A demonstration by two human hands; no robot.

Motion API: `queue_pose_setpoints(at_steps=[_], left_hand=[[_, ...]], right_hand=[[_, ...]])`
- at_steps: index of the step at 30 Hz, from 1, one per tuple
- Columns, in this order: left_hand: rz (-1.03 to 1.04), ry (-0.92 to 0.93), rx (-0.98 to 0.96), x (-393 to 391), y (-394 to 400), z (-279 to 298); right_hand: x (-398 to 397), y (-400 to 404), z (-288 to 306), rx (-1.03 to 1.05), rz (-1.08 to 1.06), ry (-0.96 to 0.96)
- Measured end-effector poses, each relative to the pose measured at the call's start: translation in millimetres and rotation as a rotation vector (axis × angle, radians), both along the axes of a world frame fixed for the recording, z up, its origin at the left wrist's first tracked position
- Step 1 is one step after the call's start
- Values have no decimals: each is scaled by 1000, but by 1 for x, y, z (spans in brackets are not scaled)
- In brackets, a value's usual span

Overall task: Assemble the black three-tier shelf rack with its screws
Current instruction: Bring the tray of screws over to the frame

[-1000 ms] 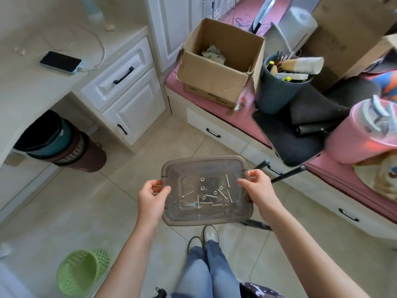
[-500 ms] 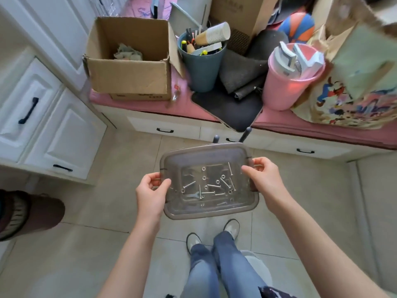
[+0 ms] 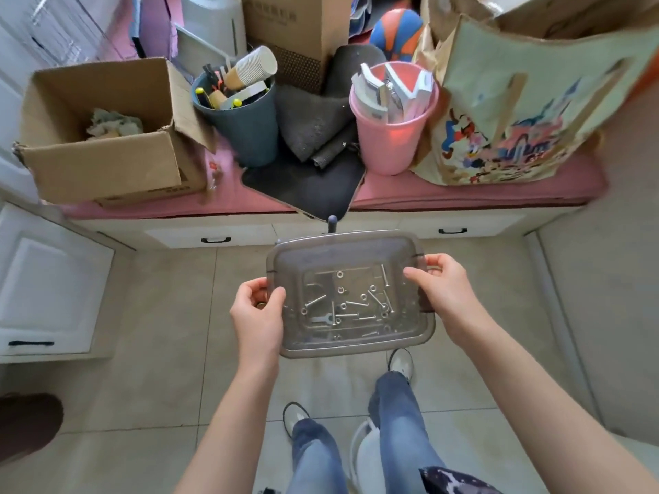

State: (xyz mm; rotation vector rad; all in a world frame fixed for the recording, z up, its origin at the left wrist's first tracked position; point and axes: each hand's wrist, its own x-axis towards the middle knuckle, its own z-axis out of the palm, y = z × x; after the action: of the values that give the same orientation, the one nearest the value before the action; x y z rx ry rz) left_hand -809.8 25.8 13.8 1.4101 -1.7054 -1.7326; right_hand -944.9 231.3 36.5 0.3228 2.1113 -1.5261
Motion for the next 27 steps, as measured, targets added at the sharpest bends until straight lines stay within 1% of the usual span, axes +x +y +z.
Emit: queue_pose_setpoints(at_steps=[7, 11, 16, 21, 24, 27], left_hand=[[15, -40, -42, -88, 91, -16], [-90, -53, -118, -137, 134, -34], [-255, -55, -153, -190, 173, -65], [-435, -68, -222, -226, 199, -123], [-530, -97, -286, -238, 211, -173], [-586, -127, -313, -241, 228, -231]], right_hand=[[-87, 84, -25, 12, -9, -69], [-128, 135, -44, 38, -50, -28], [-166, 187, -81, 46, -145, -19], [-171, 226, -138, 77, -297, -113], [-162, 244, -182, 88, -343, -148], [-152, 255, -234, 126, -377, -144]])
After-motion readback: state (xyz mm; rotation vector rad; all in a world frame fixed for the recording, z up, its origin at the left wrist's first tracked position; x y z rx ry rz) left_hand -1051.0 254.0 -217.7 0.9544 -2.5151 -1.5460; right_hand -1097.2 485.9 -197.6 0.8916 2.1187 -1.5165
